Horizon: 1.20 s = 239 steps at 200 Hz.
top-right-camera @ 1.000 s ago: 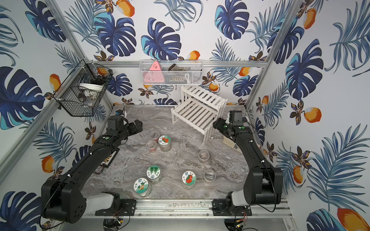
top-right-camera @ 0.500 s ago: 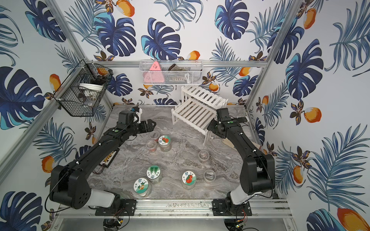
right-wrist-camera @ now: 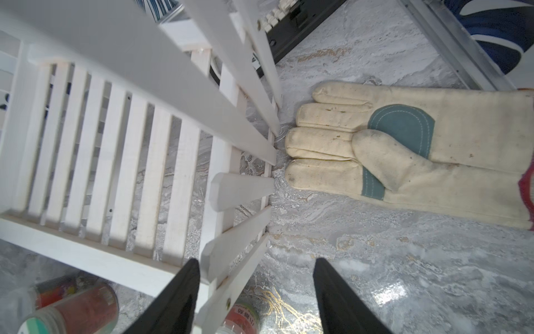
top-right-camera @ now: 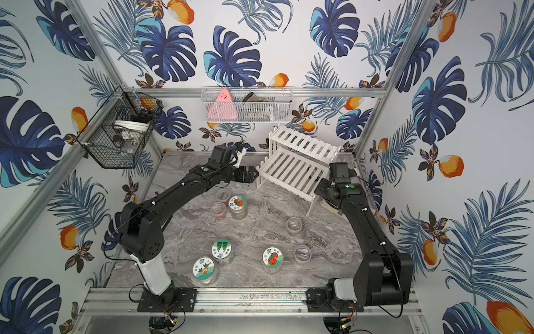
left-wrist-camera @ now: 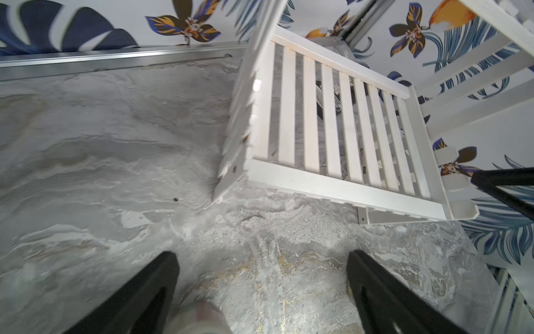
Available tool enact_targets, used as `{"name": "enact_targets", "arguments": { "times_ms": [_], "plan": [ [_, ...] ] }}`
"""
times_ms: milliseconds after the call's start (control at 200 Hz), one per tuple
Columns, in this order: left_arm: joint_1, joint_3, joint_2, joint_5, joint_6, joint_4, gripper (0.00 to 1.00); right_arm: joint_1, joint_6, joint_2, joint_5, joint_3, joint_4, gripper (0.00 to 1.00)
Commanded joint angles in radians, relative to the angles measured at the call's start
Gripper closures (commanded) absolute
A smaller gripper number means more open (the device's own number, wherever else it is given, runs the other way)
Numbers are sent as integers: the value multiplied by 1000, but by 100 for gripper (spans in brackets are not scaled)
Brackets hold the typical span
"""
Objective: Place the seed container on the shelf
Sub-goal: Adjust the shelf at the center of the board.
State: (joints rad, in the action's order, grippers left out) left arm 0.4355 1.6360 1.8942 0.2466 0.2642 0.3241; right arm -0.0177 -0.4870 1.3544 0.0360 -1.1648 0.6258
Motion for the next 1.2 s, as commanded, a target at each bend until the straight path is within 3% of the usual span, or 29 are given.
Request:
{"name": "enact_targets", "arguments": {
  "times_ms": [0, 100, 340, 425, 575, 751, 996, 1191],
  "plan": [
    [19, 123, 103, 19, -46, 64, 1, 49, -47, 13, -207, -12, -72, 29],
    [20, 254, 208, 2, -47, 100, 1, 71, -81, 82, -314, -51, -69, 27],
    [21, 466, 378, 23, -69, 158, 2, 78, -142, 122, -324, -9, -188, 23],
    [20, 473, 392, 80, -76, 165, 8, 80, -116, 136, -336, -19, -196, 23],
    [26, 321, 303, 207, -88, 87, 17, 81, -12, 164, -462, -32, -212, 23],
    [41, 95, 120, 281, -103, 14, 19, 81, 32, 125, -593, 7, -249, 23],
    [55, -163, -100, 231, -60, -9, 18, 79, 35, 103, -695, 69, -289, 23],
    [57, -298, -209, 98, -37, 20, 18, 80, 9, 154, -780, 77, -337, 23]
  ]
}}
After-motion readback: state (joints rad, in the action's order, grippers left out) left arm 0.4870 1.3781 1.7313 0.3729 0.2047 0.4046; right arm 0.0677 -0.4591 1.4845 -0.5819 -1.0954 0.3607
